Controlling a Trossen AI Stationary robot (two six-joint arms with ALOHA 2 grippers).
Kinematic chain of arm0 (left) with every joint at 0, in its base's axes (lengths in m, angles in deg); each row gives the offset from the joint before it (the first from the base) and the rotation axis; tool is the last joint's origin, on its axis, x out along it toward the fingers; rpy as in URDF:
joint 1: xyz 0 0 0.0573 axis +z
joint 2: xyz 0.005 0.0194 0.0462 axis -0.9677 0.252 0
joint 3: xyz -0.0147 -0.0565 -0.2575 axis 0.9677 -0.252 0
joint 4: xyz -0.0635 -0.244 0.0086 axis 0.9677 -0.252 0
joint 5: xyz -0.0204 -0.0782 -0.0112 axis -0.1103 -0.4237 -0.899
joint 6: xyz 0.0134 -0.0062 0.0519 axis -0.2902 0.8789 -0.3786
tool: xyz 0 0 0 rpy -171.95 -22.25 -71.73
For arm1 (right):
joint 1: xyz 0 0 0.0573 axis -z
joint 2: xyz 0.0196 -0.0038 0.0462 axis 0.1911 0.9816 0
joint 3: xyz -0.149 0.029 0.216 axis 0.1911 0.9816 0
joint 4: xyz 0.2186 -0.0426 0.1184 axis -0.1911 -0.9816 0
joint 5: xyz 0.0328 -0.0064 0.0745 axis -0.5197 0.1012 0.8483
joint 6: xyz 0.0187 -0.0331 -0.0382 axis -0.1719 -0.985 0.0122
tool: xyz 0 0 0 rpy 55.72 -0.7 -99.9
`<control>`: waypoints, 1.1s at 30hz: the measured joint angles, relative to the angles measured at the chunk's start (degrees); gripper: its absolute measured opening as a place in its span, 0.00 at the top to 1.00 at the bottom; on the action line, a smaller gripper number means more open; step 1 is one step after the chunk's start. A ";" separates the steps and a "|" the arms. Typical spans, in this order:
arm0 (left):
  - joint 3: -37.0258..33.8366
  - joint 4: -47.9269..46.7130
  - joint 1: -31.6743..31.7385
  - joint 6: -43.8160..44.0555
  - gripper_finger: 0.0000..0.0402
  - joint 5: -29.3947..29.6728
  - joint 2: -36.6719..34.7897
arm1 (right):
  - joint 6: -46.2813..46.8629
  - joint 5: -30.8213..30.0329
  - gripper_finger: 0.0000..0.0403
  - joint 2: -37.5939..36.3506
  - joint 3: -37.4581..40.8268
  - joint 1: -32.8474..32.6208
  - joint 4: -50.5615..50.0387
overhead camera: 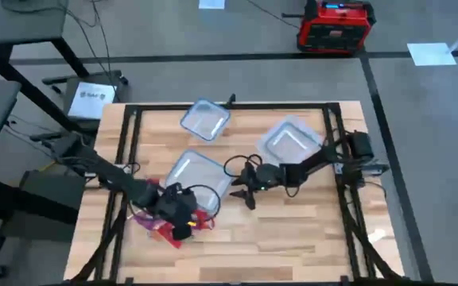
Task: Sort candy
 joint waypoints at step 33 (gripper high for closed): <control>5.07 -9.85 9.20 -8.12 1.00 -1.39 -0.11 | 1.36 4.78 0.53 -0.63 0.34 -1.49 -2.16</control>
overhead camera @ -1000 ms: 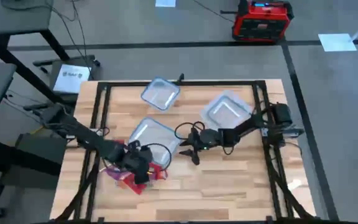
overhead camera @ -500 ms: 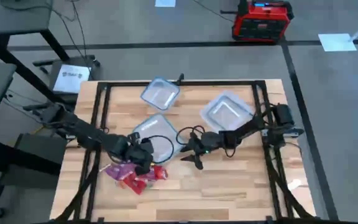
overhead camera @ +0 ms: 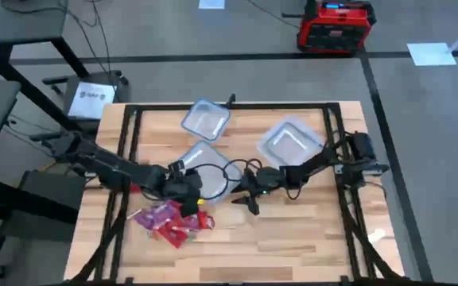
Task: Sort candy
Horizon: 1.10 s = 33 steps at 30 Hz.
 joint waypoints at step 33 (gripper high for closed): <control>-22.49 56.77 13.72 -13.97 1.00 -3.62 6.97 | -0.04 9.07 0.53 0.57 0.42 7.60 1.36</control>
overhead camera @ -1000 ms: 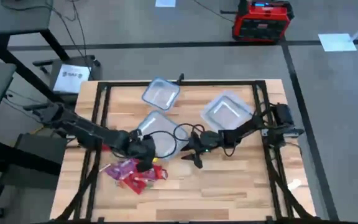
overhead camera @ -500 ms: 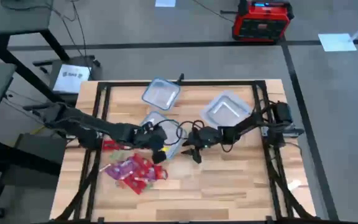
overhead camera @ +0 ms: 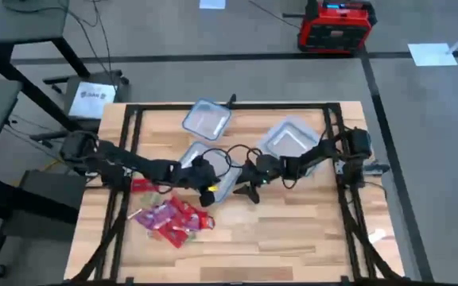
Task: Sort candy
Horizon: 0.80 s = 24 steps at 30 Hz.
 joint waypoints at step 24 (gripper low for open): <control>-1.22 3.53 0.55 -0.39 1.00 -3.13 0.28 | -3.60 16.78 0.67 -5.48 0.62 -0.45 -5.88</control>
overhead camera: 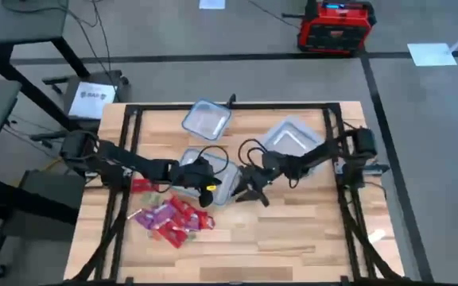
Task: Sort candy
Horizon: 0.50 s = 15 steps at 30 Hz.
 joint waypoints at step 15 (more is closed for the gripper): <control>-0.13 1.44 0.01 -1.39 1.00 -3.46 0.07 | -8.33 -22.86 0.67 0.97 0.19 2.66 -7.33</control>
